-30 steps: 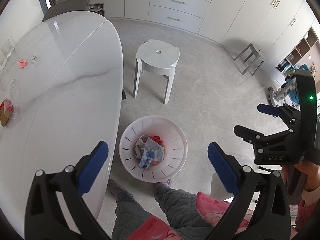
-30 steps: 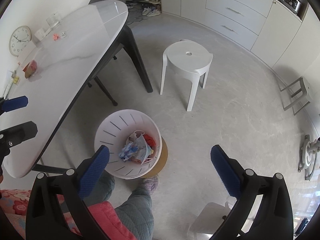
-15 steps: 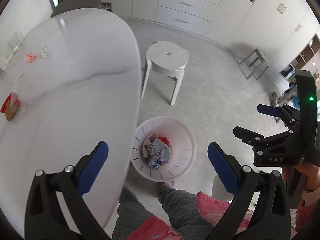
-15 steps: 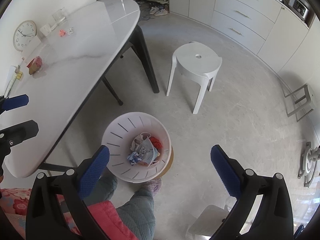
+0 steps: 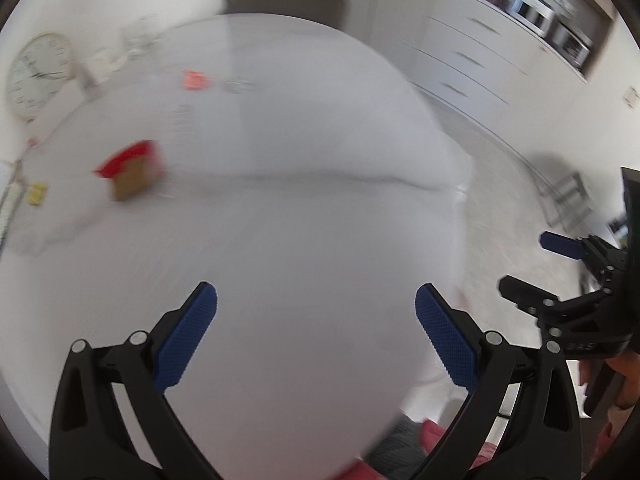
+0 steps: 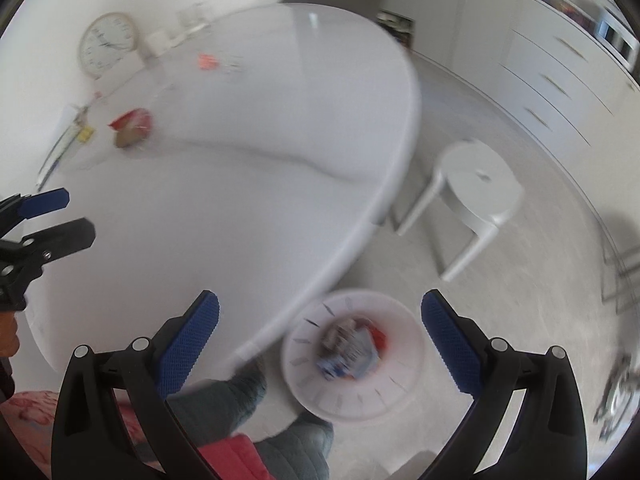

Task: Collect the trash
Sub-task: 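Grasp the clear plastic bottle with the right gripper while the left gripper grasps the red cardboard, then release the bottle into the bin with the right gripper while the left gripper drops the cardboard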

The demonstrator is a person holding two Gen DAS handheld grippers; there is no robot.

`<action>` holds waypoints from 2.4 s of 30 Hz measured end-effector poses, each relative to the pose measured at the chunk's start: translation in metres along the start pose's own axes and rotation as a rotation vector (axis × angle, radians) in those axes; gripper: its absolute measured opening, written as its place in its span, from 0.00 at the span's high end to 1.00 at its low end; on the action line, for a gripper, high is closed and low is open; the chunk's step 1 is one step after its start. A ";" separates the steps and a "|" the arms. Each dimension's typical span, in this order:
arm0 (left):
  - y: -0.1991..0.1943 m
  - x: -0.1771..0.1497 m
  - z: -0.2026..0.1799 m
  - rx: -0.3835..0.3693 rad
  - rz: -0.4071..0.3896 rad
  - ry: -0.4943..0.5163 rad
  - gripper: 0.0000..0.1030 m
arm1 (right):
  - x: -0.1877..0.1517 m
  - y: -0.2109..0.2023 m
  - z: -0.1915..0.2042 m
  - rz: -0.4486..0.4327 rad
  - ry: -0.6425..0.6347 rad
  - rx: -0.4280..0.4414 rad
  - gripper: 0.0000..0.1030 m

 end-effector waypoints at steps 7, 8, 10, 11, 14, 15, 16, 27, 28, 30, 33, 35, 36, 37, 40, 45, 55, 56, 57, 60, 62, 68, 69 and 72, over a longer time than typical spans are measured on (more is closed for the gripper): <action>-0.007 0.022 0.109 0.099 -0.053 -0.029 0.08 | 0.081 0.029 0.098 -0.013 -0.035 0.126 0.03; -0.006 0.027 0.120 0.110 -0.060 -0.018 0.08 | 0.089 0.032 0.109 -0.012 -0.032 0.138 0.03; -0.004 0.032 0.149 0.118 -0.073 0.017 0.08 | 0.112 0.045 0.139 0.003 -0.014 0.165 0.03; -0.001 0.036 0.163 0.115 -0.075 0.048 0.08 | 0.123 0.051 0.153 0.012 -0.002 0.176 0.03; 0.011 0.048 0.192 0.099 -0.067 0.149 0.08 | 0.144 0.069 0.182 0.035 0.028 0.196 0.03; 0.015 0.051 0.202 0.090 -0.058 0.191 0.08 | 0.152 0.077 0.193 0.047 0.040 0.201 0.03; 0.017 0.052 0.208 0.082 -0.050 0.219 0.08 | 0.157 0.083 0.202 0.055 0.051 0.198 0.03; 0.045 0.060 0.247 -0.019 -0.004 0.353 0.08 | 0.186 0.165 0.259 0.178 0.050 0.104 0.04; 0.049 0.061 0.249 -0.027 -0.003 0.355 0.08 | 0.185 0.170 0.260 0.186 0.046 0.098 0.09; 0.053 0.063 0.249 -0.046 -0.007 0.362 0.08 | 0.182 0.176 0.260 0.208 0.051 0.098 0.15; 0.059 0.067 0.247 -0.067 -0.010 0.382 0.08 | 0.177 0.186 0.256 0.244 0.087 0.121 0.21; 0.067 0.070 0.247 -0.066 -0.007 0.410 0.08 | 0.179 0.187 0.257 0.241 0.098 0.141 0.20; 0.069 0.070 0.247 -0.065 -0.004 0.417 0.08 | 0.181 0.188 0.258 0.247 0.093 0.140 0.20; 0.072 0.072 0.248 -0.062 0.000 0.423 0.08 | 0.182 0.189 0.259 0.248 0.082 0.136 0.20; 0.079 0.080 0.249 -0.065 0.004 0.436 0.08 | 0.187 0.189 0.260 0.234 0.052 0.126 0.36; 0.084 0.089 0.247 -0.068 -0.003 0.458 0.08 | 0.190 0.179 0.250 0.192 0.020 0.086 0.37; 0.101 0.098 0.234 -0.121 -0.001 0.603 0.08 | 0.176 0.110 0.209 0.116 0.083 0.089 0.37; 0.106 0.098 0.233 -0.136 0.015 0.646 0.08 | 0.171 0.102 0.204 0.113 0.086 0.086 0.37; 0.110 0.097 0.231 -0.142 0.030 0.685 0.08 | 0.167 0.096 0.200 0.111 0.088 0.078 0.37; 0.123 0.097 0.228 -0.143 0.069 0.792 0.08 | 0.155 0.080 0.187 0.107 0.106 0.058 0.37; 0.130 0.101 0.228 -0.149 0.087 0.827 0.14 | 0.147 0.072 0.179 0.109 0.136 0.058 0.37; 0.139 0.101 0.222 -0.208 0.143 0.823 0.51 | 0.125 0.064 0.160 0.119 0.210 0.074 0.37; 0.139 0.098 0.222 -0.204 0.142 0.827 0.53 | 0.123 0.065 0.159 0.120 0.218 0.075 0.37; 0.137 0.098 0.223 -0.202 0.117 0.773 0.57 | 0.119 0.065 0.154 0.121 0.238 0.086 0.37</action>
Point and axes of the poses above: each gripper's, at about its wrist camera, not at the fingertips, and y roughly the way its jaws point, z to its left, x to its top, the point moved 8 cm from there along y, roughly the way its jaws point, and after that the axes turned 7 degrees about -x, right-handed, at the moved point
